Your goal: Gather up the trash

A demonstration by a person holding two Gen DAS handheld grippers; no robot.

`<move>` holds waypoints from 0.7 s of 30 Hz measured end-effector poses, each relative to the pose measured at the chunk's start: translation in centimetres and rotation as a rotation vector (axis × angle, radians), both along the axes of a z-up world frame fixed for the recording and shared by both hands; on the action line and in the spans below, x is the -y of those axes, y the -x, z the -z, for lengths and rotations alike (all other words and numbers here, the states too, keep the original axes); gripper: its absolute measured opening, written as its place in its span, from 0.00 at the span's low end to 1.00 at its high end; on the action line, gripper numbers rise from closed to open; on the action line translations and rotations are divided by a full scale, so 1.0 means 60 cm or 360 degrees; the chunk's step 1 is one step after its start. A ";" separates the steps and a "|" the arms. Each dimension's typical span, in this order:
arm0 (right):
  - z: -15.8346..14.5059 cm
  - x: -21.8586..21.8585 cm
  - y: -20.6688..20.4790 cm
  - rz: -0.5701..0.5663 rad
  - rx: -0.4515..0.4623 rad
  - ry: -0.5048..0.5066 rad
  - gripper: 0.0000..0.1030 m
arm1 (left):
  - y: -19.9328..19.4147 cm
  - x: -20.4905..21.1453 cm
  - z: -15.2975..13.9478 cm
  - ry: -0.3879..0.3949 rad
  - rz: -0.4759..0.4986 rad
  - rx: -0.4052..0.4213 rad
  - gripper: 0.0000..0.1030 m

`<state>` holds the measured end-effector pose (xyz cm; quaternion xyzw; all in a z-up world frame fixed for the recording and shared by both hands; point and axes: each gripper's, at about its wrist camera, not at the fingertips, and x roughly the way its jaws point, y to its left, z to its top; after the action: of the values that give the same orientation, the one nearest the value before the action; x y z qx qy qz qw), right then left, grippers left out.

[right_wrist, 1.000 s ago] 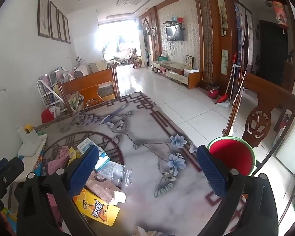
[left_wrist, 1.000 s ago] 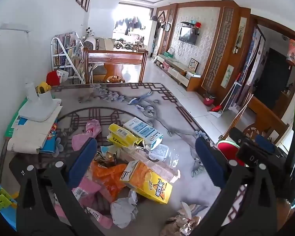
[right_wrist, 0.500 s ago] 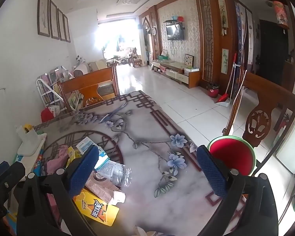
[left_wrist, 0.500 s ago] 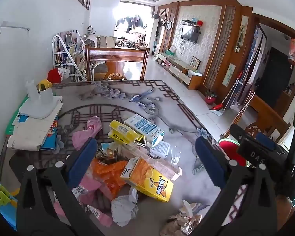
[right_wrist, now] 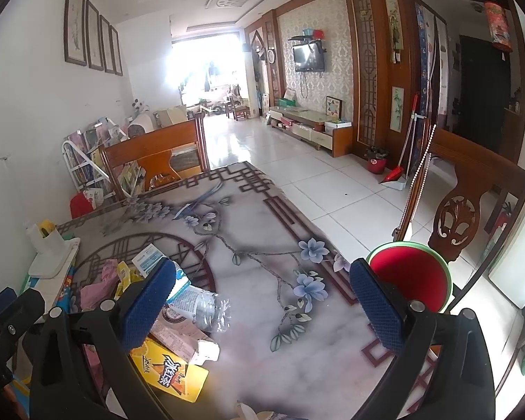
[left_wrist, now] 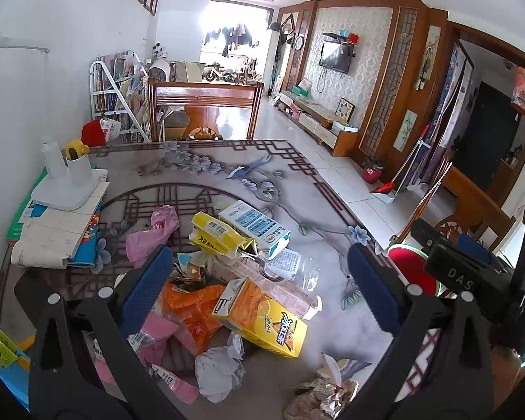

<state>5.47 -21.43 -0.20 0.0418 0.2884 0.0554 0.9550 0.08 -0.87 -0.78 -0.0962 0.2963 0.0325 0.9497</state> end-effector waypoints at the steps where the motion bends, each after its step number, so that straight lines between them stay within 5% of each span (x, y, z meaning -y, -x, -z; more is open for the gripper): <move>1: 0.000 0.000 -0.001 0.0001 -0.0002 0.0001 0.93 | 0.000 0.000 0.000 0.0000 -0.0003 -0.0002 0.95; 21: 0.005 -0.001 -0.001 -0.0001 -0.0007 0.0007 0.93 | -0.003 -0.013 0.005 0.0009 -0.0018 -0.0024 0.95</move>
<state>5.53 -21.35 -0.47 0.0397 0.2908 0.0551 0.9544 0.26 -0.10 -1.09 -0.1004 0.3030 0.0378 0.9469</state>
